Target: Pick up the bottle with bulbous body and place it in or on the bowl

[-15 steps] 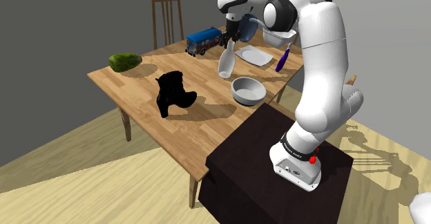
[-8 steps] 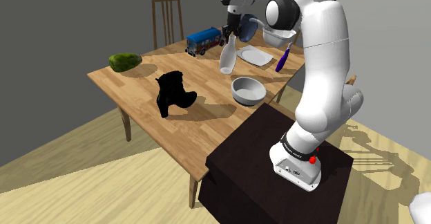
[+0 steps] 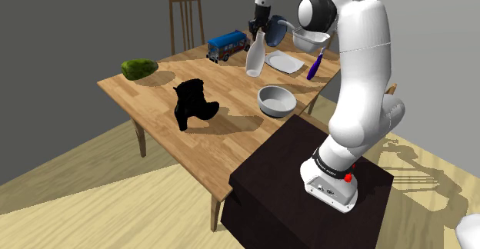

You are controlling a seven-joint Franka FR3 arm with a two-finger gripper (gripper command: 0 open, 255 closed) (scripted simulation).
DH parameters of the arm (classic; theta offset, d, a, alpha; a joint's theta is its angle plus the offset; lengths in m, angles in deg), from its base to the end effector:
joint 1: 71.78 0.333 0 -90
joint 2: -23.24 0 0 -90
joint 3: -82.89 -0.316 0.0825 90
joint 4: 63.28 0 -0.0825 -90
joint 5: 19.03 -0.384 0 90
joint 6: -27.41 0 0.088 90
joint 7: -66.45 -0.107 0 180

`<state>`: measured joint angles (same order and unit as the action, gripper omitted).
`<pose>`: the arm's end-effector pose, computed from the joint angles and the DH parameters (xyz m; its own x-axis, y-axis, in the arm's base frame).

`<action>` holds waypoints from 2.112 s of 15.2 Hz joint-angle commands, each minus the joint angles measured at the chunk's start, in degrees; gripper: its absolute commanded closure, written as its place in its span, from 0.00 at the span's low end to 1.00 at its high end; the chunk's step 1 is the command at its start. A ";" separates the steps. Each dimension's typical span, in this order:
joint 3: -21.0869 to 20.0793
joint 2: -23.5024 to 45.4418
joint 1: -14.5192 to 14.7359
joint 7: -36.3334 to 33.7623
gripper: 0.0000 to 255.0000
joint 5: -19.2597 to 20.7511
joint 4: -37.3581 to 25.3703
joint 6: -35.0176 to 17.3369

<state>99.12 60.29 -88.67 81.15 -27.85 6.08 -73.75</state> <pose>0.6407 -0.3398 0.4033 0.9506 -0.3022 -0.0713 -0.3028 -0.9531 0.0026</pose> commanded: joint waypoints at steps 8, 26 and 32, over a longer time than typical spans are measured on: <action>0.09 0.09 -0.67 -0.35 1.00 0.12 -7.19 7.01; 3.00 -38.38 4.10 -0.61 1.00 10.44 34.30 2.67; 2.78 -48.81 3.56 -1.32 1.00 13.82 43.41 3.47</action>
<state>102.02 12.44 -85.08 80.01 -14.33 48.22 -69.92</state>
